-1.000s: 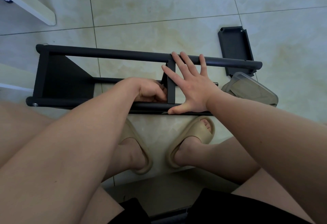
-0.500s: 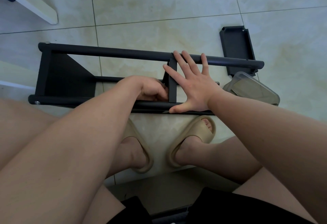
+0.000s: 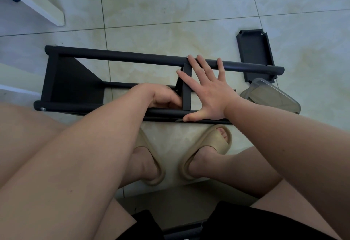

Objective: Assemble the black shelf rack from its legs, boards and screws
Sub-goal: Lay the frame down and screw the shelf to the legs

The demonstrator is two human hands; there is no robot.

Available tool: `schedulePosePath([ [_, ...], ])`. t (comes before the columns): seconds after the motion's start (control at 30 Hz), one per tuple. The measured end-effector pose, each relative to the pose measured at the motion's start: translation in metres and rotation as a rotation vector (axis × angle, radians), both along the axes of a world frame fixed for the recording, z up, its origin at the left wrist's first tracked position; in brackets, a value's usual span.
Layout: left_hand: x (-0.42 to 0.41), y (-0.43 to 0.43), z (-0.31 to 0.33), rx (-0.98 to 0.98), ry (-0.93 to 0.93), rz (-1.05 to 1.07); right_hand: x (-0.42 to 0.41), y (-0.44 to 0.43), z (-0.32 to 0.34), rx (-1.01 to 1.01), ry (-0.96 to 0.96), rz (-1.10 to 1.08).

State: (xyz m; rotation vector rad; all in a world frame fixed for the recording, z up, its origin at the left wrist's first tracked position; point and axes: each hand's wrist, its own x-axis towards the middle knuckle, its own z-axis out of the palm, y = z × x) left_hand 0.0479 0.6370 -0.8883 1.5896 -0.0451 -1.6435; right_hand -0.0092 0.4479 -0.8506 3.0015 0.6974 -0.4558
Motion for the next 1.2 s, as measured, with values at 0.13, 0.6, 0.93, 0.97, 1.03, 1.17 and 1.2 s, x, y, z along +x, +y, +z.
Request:
schedulePosePath([
  [0.13,-0.0019,-0.0005,0.0011,-0.022,0.005,0.045,0.0002,0.0000,0.0004,-0.004,0.004,0.001],
  [0.6,-0.0011,-0.0006,-0.0008,-0.021,0.054,0.050,0.0003,0.0001,-0.0005,-0.004,0.006,-0.001],
  [0.93,-0.0010,0.0021,-0.0018,-0.031,0.071,0.038,0.0002,-0.0003,-0.0007,0.002,0.002,0.000],
  [0.97,-0.0006,0.0027,-0.0028,-0.040,0.088,0.042,0.0002,-0.0004,-0.0008,-0.001,0.001,0.001],
  [1.03,0.0002,0.0033,-0.0046,-0.056,0.108,0.065,0.0002,-0.0004,-0.0010,-0.003,0.000,-0.001],
  [1.17,0.0012,0.0018,-0.0023,0.025,0.086,0.023,0.0004,-0.0007,-0.0009,0.000,-0.004,-0.001],
  [1.2,0.0010,0.0015,-0.0017,0.041,0.078,0.003,0.0003,-0.0008,-0.0011,0.004,-0.004,0.000],
])
